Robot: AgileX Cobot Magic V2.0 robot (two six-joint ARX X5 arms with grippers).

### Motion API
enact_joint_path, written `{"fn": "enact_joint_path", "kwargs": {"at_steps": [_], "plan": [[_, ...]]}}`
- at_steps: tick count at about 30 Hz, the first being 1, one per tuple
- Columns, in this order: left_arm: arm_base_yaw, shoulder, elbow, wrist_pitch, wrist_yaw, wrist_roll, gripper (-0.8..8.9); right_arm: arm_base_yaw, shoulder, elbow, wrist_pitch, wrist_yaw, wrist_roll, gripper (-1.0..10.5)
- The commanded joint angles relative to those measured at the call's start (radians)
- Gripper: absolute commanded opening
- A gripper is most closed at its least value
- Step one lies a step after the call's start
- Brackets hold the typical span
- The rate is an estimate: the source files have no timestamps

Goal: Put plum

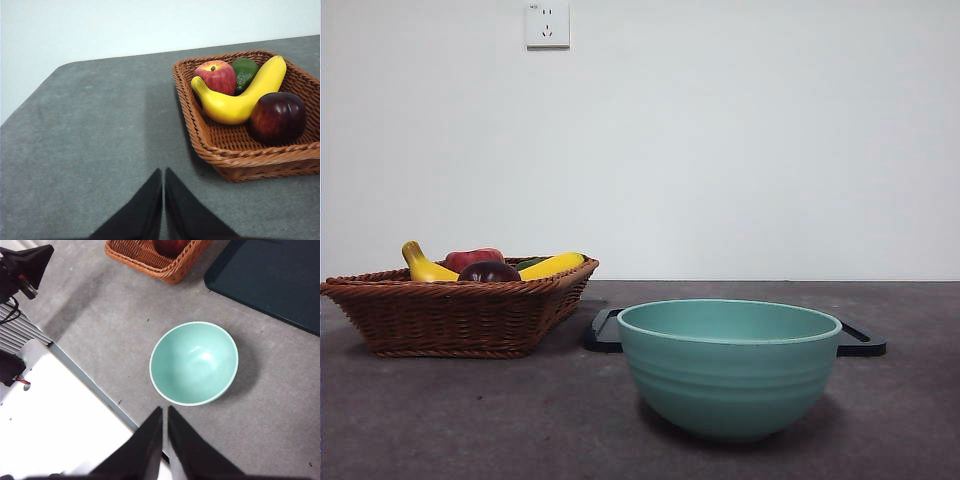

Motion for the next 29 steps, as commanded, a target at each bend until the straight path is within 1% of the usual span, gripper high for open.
{"fn": "enact_joint_path", "kwargs": {"at_steps": [1,11,14,15,17,19,21,25,28,29], "plan": [[0.002,-0.002,-0.020,-0.007,-0.001,-0.006,0.08,0.006,0.005,0.016,0.010,-0.001,0.006,0.1],[0.002,-0.002,-0.020,-0.007,-0.001,-0.006,0.08,0.006,0.005,0.016,0.009,-0.001,0.006,0.1],[0.002,-0.002,-0.020,-0.007,-0.001,-0.006,0.08,0.007,-0.007,0.016,0.014,0.013,0.006,0.1],[0.002,-0.002,-0.020,-0.008,-0.001,-0.006,0.08,0.005,-0.013,0.016,0.018,0.016,-0.002,0.1],[0.002,-0.002,-0.020,-0.007,-0.001,-0.006,0.08,-0.023,-0.029,0.016,0.018,0.043,-0.079,0.1],[0.002,-0.002,-0.020,-0.007,-0.001,-0.006,0.08,-0.077,-0.052,0.014,0.034,0.064,-0.142,0.1],[0.002,-0.002,-0.020,-0.007,-0.001,-0.006,0.08,-0.163,-0.084,0.002,0.084,0.066,-0.175,0.1],[0.002,-0.002,-0.020,-0.008,-0.001,-0.006,0.08,-0.361,-0.179,-0.077,0.223,0.072,-0.206,0.1],[0.002,-0.002,-0.020,-0.007,-0.001,-0.006,0.08,-0.495,-0.257,-0.179,0.345,0.098,-0.219,0.1],[0.002,-0.002,-0.020,-0.007,-0.001,-0.006,0.08,-0.554,-0.301,-0.247,0.420,0.109,-0.223,0.1]]}}
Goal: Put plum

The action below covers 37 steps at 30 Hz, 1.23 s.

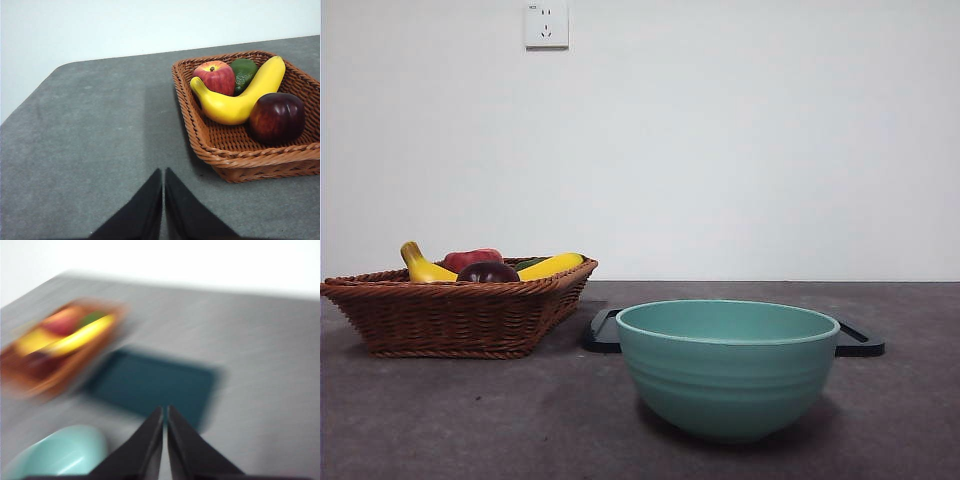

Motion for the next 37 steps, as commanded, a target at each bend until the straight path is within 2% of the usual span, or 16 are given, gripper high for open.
{"fn": "enact_joint_path", "kwargs": {"at_steps": [1,3,8,15,21,29,37], "plan": [[0.002,-0.002,-0.020,-0.007,-0.001,-0.006,0.08,-0.105,-0.076,-0.125,0.151,0.014,-0.028,0.1],[0.002,-0.002,-0.020,-0.007,-0.001,-0.006,0.08,-0.164,-0.148,-0.237,0.262,0.026,-0.028,0.1],[0.002,-0.002,-0.020,-0.007,-0.001,-0.006,0.08,-0.220,-0.286,-0.442,0.438,0.074,-0.023,0.1],[0.002,-0.002,-0.020,-0.008,-0.001,-0.006,0.08,-0.245,-0.404,-0.621,0.541,0.119,0.011,0.1],[0.002,-0.002,-0.020,-0.008,-0.001,-0.006,0.08,-0.244,-0.404,-0.689,0.526,0.119,0.047,0.1],[0.002,-0.002,-0.020,-0.007,-0.001,-0.006,0.08,-0.244,-0.404,-0.689,0.415,0.141,0.044,0.1],[0.002,-0.002,-0.020,-0.008,-0.001,-0.006,0.08,-0.244,-0.404,-0.689,0.424,0.141,0.044,0.1]]}}
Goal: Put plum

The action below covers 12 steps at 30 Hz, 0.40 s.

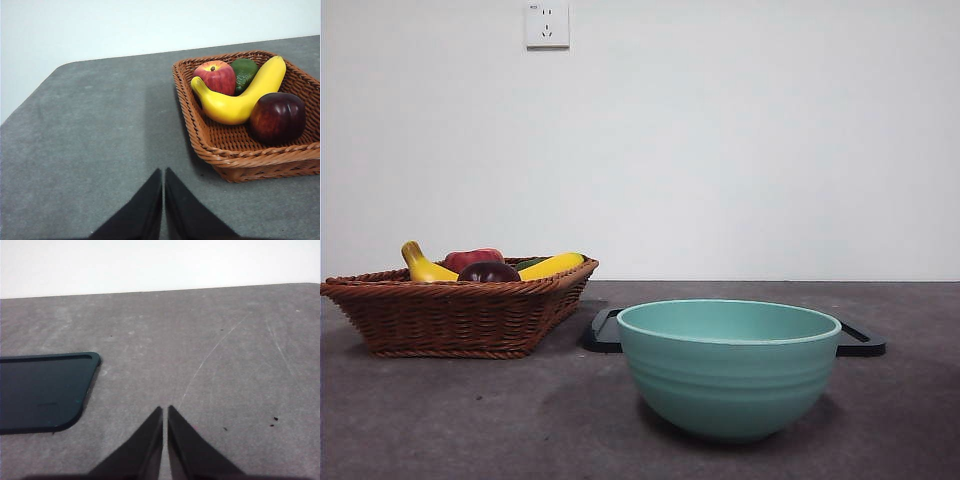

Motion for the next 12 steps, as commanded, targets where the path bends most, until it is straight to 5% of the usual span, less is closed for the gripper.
{"fn": "enact_joint_path", "kwargs": {"at_steps": [1,12], "plan": [[0.002,-0.002,-0.020,-0.007,-0.002,-0.006,0.08,-0.002,-0.002,-0.006,0.006,0.000,0.009,0.1],[0.002,-0.002,-0.020,-0.007,-0.002,-0.006,0.08,-0.002,-0.002,-0.005,0.010,0.000,0.009,0.1]]}}
